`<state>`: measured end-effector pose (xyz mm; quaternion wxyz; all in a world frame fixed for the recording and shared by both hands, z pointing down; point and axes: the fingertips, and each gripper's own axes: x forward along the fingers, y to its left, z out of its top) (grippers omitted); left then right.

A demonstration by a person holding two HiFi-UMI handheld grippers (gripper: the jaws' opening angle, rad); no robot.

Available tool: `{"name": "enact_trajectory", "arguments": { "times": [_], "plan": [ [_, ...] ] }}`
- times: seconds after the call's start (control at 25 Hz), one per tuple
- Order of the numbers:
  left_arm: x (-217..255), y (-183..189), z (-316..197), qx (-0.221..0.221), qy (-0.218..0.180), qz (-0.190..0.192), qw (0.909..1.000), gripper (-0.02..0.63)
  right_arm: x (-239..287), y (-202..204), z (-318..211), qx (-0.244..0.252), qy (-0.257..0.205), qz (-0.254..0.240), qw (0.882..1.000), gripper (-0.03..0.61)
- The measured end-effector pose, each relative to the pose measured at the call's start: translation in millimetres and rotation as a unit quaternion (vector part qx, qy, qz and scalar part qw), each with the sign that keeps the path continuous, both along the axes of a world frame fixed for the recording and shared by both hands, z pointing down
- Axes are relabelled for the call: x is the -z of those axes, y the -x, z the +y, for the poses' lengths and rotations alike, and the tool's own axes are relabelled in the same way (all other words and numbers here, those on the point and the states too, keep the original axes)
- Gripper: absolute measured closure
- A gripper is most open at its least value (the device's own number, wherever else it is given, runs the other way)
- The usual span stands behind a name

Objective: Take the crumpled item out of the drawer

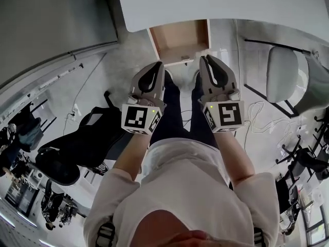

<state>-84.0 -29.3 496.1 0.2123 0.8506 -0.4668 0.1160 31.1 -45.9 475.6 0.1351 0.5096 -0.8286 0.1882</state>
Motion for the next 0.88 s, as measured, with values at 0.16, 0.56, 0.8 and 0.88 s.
{"name": "enact_trajectory", "arguments": {
  "times": [0.16, 0.56, 0.8, 0.88],
  "plan": [
    [31, -5, -8, -0.005, -0.023, 0.004, 0.9997, 0.604, 32, -2, -3, 0.0, -0.023, 0.002, 1.0, 0.548],
    [92, -14, 4, -0.016, -0.05, 0.009, 0.9986, 0.604, 99, -7, 0, 0.008, -0.059, 0.005, 0.998, 0.547],
    [126, -2, 1, -0.003, -0.075, 0.003, 0.9972, 0.604, 128, -4, 7, 0.01, -0.07, -0.003, 0.998, 0.547],
    [133, 3, 2, 0.0, -0.081, 0.003, 0.9967, 0.604, 135, 1, 11, 0.014, -0.071, -0.006, 0.997, 0.546]
  ]
}}
